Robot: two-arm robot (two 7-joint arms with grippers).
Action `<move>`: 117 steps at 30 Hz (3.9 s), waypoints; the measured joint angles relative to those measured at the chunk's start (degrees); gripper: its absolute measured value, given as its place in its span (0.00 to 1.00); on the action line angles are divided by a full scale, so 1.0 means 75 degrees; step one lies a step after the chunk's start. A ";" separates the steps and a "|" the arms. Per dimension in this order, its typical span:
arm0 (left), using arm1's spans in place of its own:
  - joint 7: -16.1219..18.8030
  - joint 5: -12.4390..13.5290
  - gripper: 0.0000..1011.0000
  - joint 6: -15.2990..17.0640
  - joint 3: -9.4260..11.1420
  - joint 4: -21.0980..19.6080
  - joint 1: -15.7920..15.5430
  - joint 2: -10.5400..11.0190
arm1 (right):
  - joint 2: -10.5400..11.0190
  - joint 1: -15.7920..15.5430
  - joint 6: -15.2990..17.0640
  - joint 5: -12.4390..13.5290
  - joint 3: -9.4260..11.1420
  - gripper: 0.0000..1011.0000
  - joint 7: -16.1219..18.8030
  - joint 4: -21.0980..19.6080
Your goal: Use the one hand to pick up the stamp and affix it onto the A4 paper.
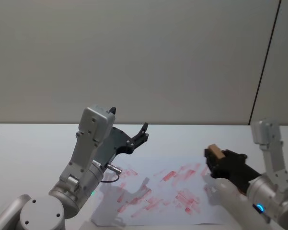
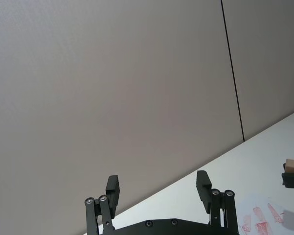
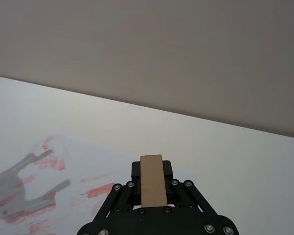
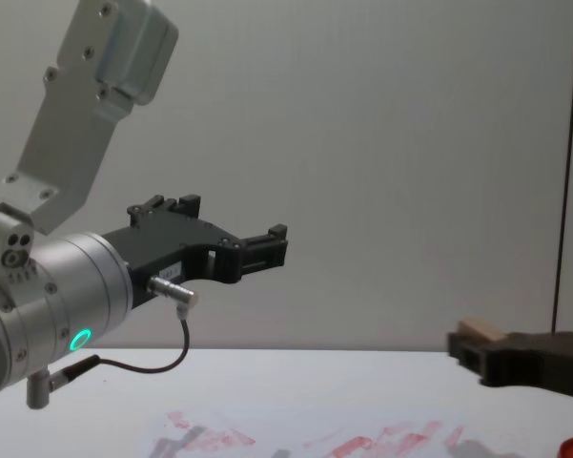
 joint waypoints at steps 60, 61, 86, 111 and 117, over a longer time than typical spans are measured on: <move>0.0000 0.0000 0.99 0.0000 0.0000 0.0000 0.0000 0.0000 | -0.0377 0.0497 0.1336 -0.1115 -0.0603 0.22 0.0929 0.0862; 0.0000 0.0000 0.99 0.0000 0.0000 0.0000 0.0000 0.0000 | -0.0383 0.0509 0.1308 -0.1065 -0.0591 0.22 0.0906 0.0835; 0.0000 0.0000 0.99 0.0000 0.0000 0.0000 0.0000 0.0000 | 0.0356 0.0151 0.1245 0.0055 0.0331 0.22 -0.0139 -0.0589; 0.0000 0.0000 0.99 0.0000 0.0000 0.0000 0.0000 0.0000 | 0.0874 -0.0328 0.1380 -0.0205 0.0641 0.22 -0.0509 -0.0547; 0.0000 0.0000 0.99 0.0000 0.0000 0.0000 0.0000 0.0001 | 0.0852 -0.0314 0.1417 -0.0355 0.0590 0.22 -0.0456 -0.0413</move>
